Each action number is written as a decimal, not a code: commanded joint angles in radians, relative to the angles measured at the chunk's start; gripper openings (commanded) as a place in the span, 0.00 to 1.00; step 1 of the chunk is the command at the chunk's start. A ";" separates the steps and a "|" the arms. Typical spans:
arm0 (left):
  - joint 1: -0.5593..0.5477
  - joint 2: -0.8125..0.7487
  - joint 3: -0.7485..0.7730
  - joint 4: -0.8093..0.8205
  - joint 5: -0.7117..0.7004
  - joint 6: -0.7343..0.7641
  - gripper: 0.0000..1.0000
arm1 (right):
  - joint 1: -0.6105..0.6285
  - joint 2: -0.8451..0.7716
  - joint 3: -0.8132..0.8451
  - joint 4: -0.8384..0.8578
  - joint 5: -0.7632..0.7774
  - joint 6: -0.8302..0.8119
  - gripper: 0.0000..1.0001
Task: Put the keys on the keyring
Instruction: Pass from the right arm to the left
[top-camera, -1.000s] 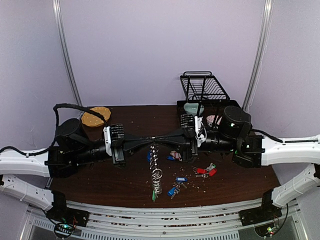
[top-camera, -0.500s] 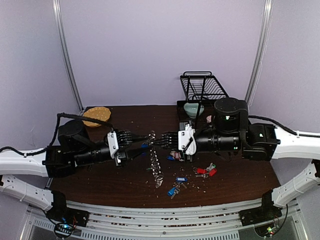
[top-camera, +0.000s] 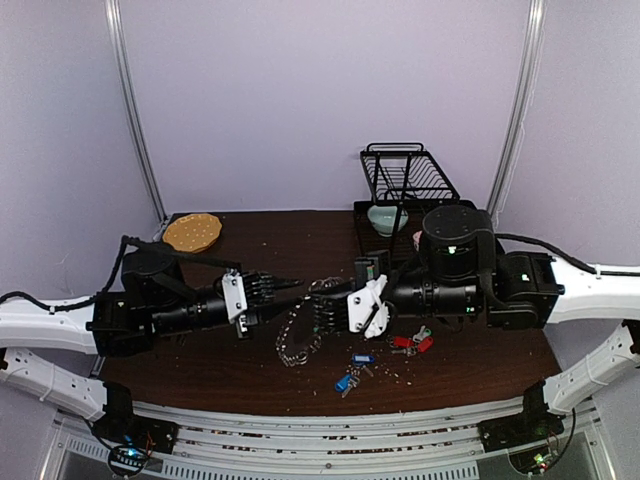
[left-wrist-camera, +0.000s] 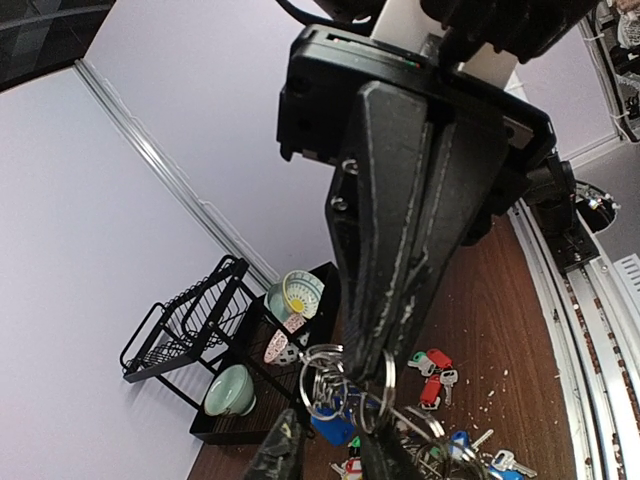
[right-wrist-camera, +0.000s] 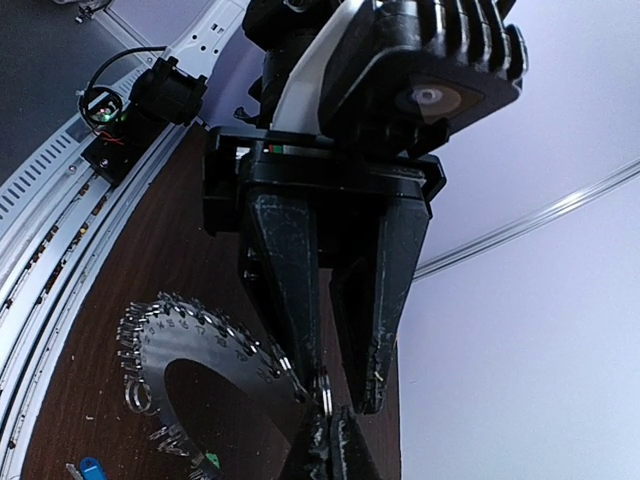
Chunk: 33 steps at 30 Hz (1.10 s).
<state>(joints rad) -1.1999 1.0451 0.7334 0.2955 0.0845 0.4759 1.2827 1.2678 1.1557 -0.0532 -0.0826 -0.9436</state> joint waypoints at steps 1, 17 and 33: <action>-0.027 0.009 0.029 0.084 0.009 0.017 0.22 | 0.006 0.005 0.037 0.042 0.048 -0.006 0.00; -0.049 0.008 0.024 0.097 0.000 0.030 0.05 | 0.006 0.021 0.065 0.020 0.084 0.059 0.00; -0.059 -0.061 -0.020 0.110 0.009 0.308 0.00 | -0.017 -0.052 -0.017 0.087 0.003 0.145 0.29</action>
<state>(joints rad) -1.2453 1.0313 0.7044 0.3473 0.0307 0.6106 1.2842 1.2816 1.1847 -0.0460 -0.0296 -0.8482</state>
